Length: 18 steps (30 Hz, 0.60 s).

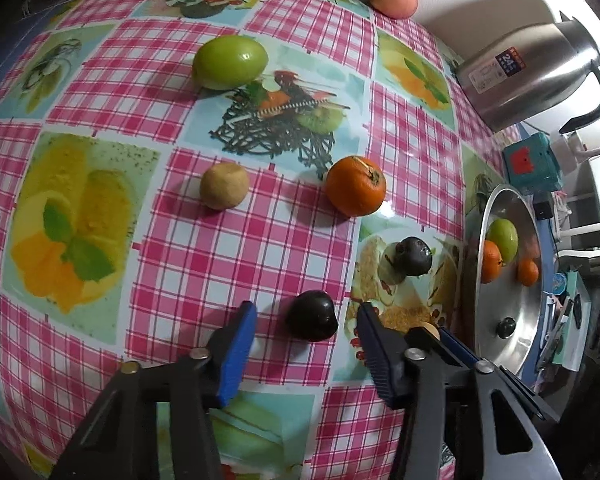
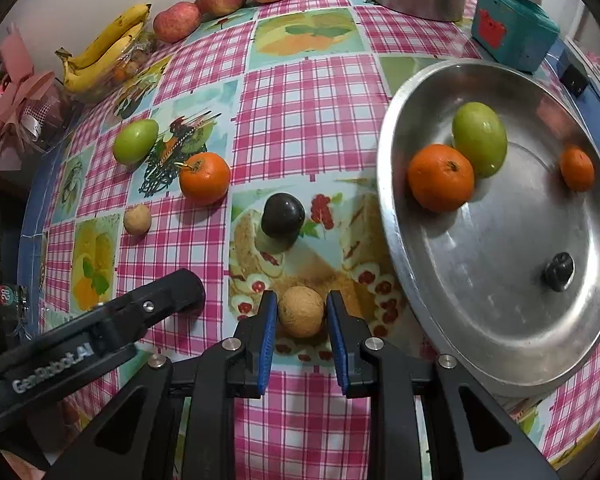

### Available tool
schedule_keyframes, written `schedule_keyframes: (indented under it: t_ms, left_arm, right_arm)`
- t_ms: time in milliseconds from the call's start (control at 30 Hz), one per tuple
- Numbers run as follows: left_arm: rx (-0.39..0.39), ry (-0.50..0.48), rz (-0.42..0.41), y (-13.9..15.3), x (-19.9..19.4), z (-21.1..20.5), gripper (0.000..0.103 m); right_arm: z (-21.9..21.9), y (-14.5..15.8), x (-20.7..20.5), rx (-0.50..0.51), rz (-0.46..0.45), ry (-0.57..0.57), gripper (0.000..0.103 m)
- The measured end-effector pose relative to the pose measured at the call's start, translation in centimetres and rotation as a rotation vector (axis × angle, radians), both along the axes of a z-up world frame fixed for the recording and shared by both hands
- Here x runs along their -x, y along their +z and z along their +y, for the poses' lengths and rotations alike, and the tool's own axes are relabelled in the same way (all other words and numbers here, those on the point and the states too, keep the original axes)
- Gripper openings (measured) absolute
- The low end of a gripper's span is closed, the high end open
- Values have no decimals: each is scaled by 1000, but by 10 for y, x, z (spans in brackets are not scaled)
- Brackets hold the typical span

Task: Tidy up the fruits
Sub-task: 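Grasp the dark plum with the left tool while the right tool grasps the brown kiwi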

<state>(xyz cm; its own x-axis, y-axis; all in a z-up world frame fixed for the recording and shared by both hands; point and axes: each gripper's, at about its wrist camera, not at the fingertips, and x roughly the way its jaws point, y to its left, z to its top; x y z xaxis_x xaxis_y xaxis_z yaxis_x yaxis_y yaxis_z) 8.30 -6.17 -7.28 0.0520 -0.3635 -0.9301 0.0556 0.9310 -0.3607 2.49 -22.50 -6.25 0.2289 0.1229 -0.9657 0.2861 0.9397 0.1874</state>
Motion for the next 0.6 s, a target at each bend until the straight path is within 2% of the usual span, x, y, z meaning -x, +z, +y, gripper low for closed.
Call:
schedule_keyframes:
  t_ms: [200, 300, 600]
  left_arm:
    - [1, 5, 0, -3, 0, -1, 41]
    - [16, 16, 2, -3, -1, 0, 31]
    - [13, 32, -30, 7, -2, 10, 30]
  right_arm:
    - [-4, 4, 5, -20, -9, -12, 26]
    - [-6, 8, 7, -28, -20, -10, 26]
    - [-5, 12, 4, -60, -40, -3, 26]
